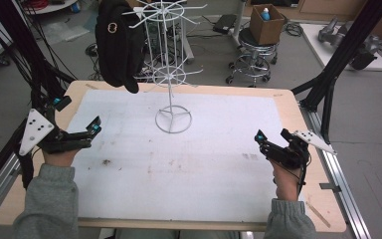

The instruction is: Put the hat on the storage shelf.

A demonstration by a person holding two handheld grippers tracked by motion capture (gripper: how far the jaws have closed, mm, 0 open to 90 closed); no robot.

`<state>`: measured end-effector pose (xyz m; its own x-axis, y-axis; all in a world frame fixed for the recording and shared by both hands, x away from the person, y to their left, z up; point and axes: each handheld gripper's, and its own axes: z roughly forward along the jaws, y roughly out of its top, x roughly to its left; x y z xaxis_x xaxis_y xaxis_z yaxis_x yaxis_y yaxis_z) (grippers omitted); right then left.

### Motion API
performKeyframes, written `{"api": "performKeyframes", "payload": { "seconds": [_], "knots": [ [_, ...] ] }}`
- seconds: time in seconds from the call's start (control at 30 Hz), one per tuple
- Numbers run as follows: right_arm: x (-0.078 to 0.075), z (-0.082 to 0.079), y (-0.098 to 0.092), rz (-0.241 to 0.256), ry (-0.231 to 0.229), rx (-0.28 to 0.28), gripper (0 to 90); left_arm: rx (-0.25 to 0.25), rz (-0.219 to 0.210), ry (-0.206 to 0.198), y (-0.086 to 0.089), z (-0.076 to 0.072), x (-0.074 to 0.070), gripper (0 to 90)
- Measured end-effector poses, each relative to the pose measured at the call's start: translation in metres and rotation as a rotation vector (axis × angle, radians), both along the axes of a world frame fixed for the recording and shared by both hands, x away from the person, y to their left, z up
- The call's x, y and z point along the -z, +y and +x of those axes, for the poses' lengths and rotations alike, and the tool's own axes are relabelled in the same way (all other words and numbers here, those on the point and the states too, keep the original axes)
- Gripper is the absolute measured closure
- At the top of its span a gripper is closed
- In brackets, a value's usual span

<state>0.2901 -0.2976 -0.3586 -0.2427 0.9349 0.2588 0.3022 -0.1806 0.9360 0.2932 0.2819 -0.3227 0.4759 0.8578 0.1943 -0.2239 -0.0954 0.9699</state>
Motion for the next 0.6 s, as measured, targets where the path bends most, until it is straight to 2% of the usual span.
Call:
{"api": "performKeyframes", "payload": {
  "seconds": [0.27, 0.43, 0.6],
  "knots": [
    [-0.001, 0.0, 0.001, 0.003, -0.007, -0.007, 4.6, -0.025, -0.024, 0.049, 0.013, -0.007, 0.007, 1.7],
    [0.0, 0.002, 0.001, 0.002, 0.005, -0.008, 4.5, -0.04, -0.006, 0.06, 0.017, -0.014, 0.012, 1.7],
    [-0.001, 0.0, 0.001, 0.003, 0.002, -0.005, 4.5, -0.032, -0.049, 0.082, 0.024, -0.019, 0.025, 1.7]
  ]
}}
